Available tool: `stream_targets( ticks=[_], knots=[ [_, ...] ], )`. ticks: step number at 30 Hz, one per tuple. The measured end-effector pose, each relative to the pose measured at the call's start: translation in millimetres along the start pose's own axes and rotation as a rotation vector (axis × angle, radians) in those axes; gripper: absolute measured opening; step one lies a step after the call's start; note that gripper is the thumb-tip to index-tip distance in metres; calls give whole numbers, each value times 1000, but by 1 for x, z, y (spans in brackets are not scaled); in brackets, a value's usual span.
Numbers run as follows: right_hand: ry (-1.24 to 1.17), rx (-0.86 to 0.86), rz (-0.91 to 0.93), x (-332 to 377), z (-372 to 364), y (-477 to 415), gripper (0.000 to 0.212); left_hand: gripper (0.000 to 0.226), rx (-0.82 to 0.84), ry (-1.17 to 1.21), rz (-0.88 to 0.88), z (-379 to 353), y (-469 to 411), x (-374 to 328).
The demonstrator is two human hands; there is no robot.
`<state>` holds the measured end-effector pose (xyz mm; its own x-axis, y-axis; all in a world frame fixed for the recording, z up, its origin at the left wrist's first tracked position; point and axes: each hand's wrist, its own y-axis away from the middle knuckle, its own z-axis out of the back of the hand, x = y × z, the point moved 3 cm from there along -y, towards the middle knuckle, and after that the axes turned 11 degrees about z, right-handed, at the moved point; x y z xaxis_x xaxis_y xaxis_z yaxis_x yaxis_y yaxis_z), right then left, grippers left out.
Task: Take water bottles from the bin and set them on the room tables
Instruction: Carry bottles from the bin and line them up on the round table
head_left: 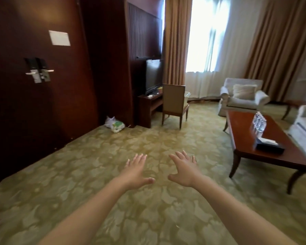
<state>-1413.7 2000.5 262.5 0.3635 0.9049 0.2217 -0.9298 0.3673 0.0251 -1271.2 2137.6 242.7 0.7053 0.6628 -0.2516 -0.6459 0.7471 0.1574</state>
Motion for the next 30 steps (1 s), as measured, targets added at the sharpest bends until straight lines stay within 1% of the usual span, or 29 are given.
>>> stream_targets(
  ticks=[9,13,21,30],
  knots=[
    [4,-50,-197,-122,43,-165,87,106,-13,-62,-195,35,-236,-61],
    [-2,-41,-268,-178,50,-223,88,107,31,-89,-246,39,-320,-84],
    [-11,-49,-306,-318,61,-351,89,104,75,-129,-285,34,-500,-153],
    [8,-20,-297,-515,129,-518,92,104,44,-108,-307,64,-731,-267]
  ],
)
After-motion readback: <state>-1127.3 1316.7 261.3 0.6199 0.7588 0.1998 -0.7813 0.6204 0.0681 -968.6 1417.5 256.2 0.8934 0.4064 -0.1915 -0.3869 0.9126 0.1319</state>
